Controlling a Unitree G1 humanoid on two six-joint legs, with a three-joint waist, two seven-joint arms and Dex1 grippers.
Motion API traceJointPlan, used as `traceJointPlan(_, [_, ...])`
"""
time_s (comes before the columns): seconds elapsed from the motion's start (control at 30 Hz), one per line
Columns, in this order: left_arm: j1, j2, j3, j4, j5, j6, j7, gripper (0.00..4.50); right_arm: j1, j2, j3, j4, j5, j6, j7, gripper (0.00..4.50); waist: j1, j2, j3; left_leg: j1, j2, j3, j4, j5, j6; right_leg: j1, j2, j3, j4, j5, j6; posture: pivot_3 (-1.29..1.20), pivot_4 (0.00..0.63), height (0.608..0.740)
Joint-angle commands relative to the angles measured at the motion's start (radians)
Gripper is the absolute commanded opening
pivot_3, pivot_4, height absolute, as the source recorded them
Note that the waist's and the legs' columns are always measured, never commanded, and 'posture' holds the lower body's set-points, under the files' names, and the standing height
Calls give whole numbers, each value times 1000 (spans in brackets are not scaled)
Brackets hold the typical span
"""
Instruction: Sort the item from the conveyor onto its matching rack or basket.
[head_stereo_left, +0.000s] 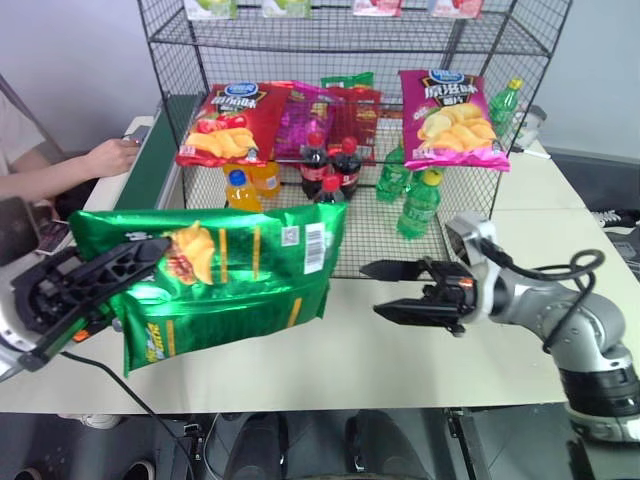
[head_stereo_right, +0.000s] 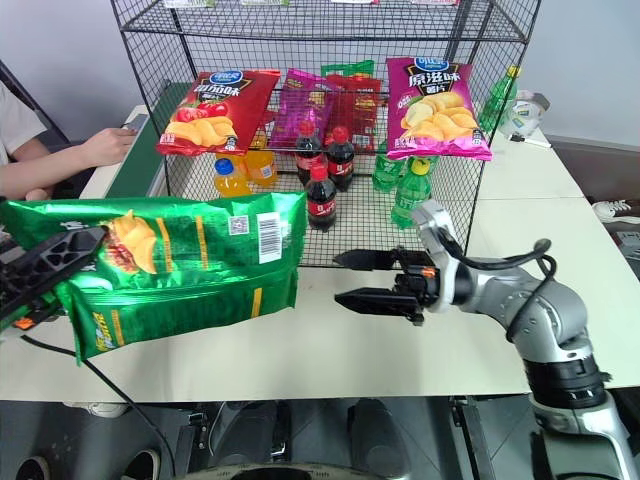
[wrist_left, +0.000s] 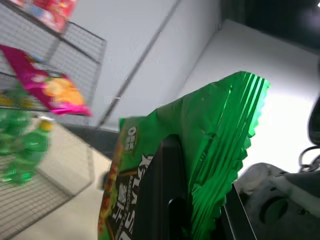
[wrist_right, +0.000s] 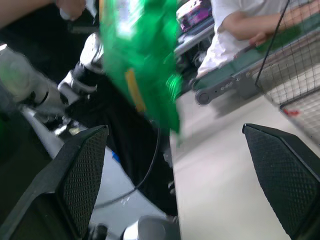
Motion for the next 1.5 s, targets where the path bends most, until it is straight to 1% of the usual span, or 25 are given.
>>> traceJointPlan(0.03, [-70,-31,-42,43,-27,46,-12,77,-34,23,-9,-32,72,39,-24,4500,2,0,0,0,0,0,0,0,0,0,0,0,0,0,0,0,150,739])
traceJointPlan(0.23, [-197,-128,-136,55,17,67,34,77,-40,57,23,-80,134,98,-43,4500,7,0,0,-2,0,0,0,0,0,-1,-1,0,0,0,0,0,150,739])
traceJointPlan(0.47, [-247,-216,-187,40,107,72,50,77,-63,80,54,-93,143,118,-73,4500,4,0,0,-2,0,0,0,0,0,-1,0,0,0,0,0,0,150,739])
traceJointPlan(0.67, [-290,-275,-208,29,126,57,109,77,-77,113,79,-80,132,122,-99,4500,6,0,0,-2,0,0,1,0,0,-1,0,0,0,0,0,0,150,739])
traceJointPlan(0.77, [-299,-291,-216,23,159,56,119,0,-80,119,84,-72,131,130,-111,3742,6,0,0,-2,0,0,1,0,0,-1,0,0,0,0,0,0,150,739])
traceJointPlan(0.8, [-303,-300,-216,23,165,52,123,0,-80,119,86,-72,129,131,-111,3352,6,0,0,-2,0,0,1,0,0,-2,0,0,0,0,0,0,150,739])
traceJointPlan(0.83, [-305,-302,-218,23,171,53,124,0,-80,119,87,-72,129,132,-111,2780,6,0,0,-2,0,0,1,0,0,-2,0,0,0,0,0,0,150,739])
traceJointPlan(0.9, [-308,-304,-219,28,178,61,125,0,-82,122,87,-69,125,131,-111,1890,6,0,0,-2,0,0,1,0,0,-2,0,0,0,0,0,0,150,739])
traceJointPlan(1.0, [-297,-289,-218,39,204,76,122,0,-84,123,83,-62,118,127,-113,336,4,0,0,-2,0,0,1,0,0,-2,0,0,0,0,0,0,150,739])
traceJointPlan(1.03, [-290,-280,-216,40,224,80,121,0,-82,122,81,-61,116,126,-115,68,4,0,0,-2,0,0,1,0,0,-2,0,0,0,0,0,0,150,739])
traceJointPlan(1.13, [-266,-261,-194,51,260,79,119,0,-71,109,77,-67,91,112,-113,65,4,0,0,-2,0,0,1,0,0,-2,0,0,0,0,0,0,150,739])
traceJointPlan(1.17, [-259,-256,-182,59,265,77,117,518,-66,103,77,-73,77,104,-112,65,4,0,0,-2,0,0,1,0,0,-2,0,0,0,0,0,0,150,739])
traceJointPlan(1.23, [-237,-246,-148,72,321,51,93,1227,-52,76,88,-99,-18,30,-107,65,5,0,0,-2,0,0,1,0,0,-2,0,0,0,0,0,0,150,739])
traceJointPlan(1.27, [-219,-236,-129,83,335,53,82,1750,-49,64,92,-110,-70,-12,-113,65,5,0,0,-2,0,0,1,0,0,-2,0,0,-1,0,0,0,150,739])
traceJointPlan(1.3, [-198,-228,-108,90,374,37,62,2268,-43,35,116,-127,-169,-97,-103,65,5,0,0,-3,0,0,0,0,0,-2,0,0,-1,0,0,0,150,739])
traceJointPlan(1.33, [-183,-229,-88,99,420,7,52,2679,-37,13,141,-137,-282,-210,-96,65,4,0,0,-3,0,0,0,0,0,-3,0,0,-1,0,0,0,150,739])
traceJointPlan(1.37, [-169,-230,-66,112,436,-5,45,3168,-32,0,154,-144,-358,-291,-95,65,4,0,0,-3,0,0,0,0,0,-3,0,0,-1,0,0,0,150,739])
traceJointPlan(1.4, [-153,-229,-47,116,454,-15,33,3603,-28,-3,141,-158,-367,-313,-99,65,5,0,0,-3,0,0,0,0,0,-3,0,0,-1,0,0,0,150,739])
traceJointPlan(1.43, [-139,-230,-36,117,506,-49,18,4129,-28,1,122,-172,-371,-343,-105,65,5,0,0,-3,0,0,0,0,0,-3,0,0,-1,0,0,0,150,739])
traceJointPlan(1.47, [-128,-233,-26,123,530,-64,13,4481,-29,5,110,-178,-404,-392,-120,65,4,0,0,-3,0,0,0,0,0,-3,0,0,-1,0,0,0,150,739])
traceJointPlan(1.5, [-117,-235,-17,125,547,-73,3,4500,-31,5,108,-180,-444,-443,-124,65,5,0,0,-3,0,0,0,0,0,-3,0,0,-1,0,0,0,150,739])
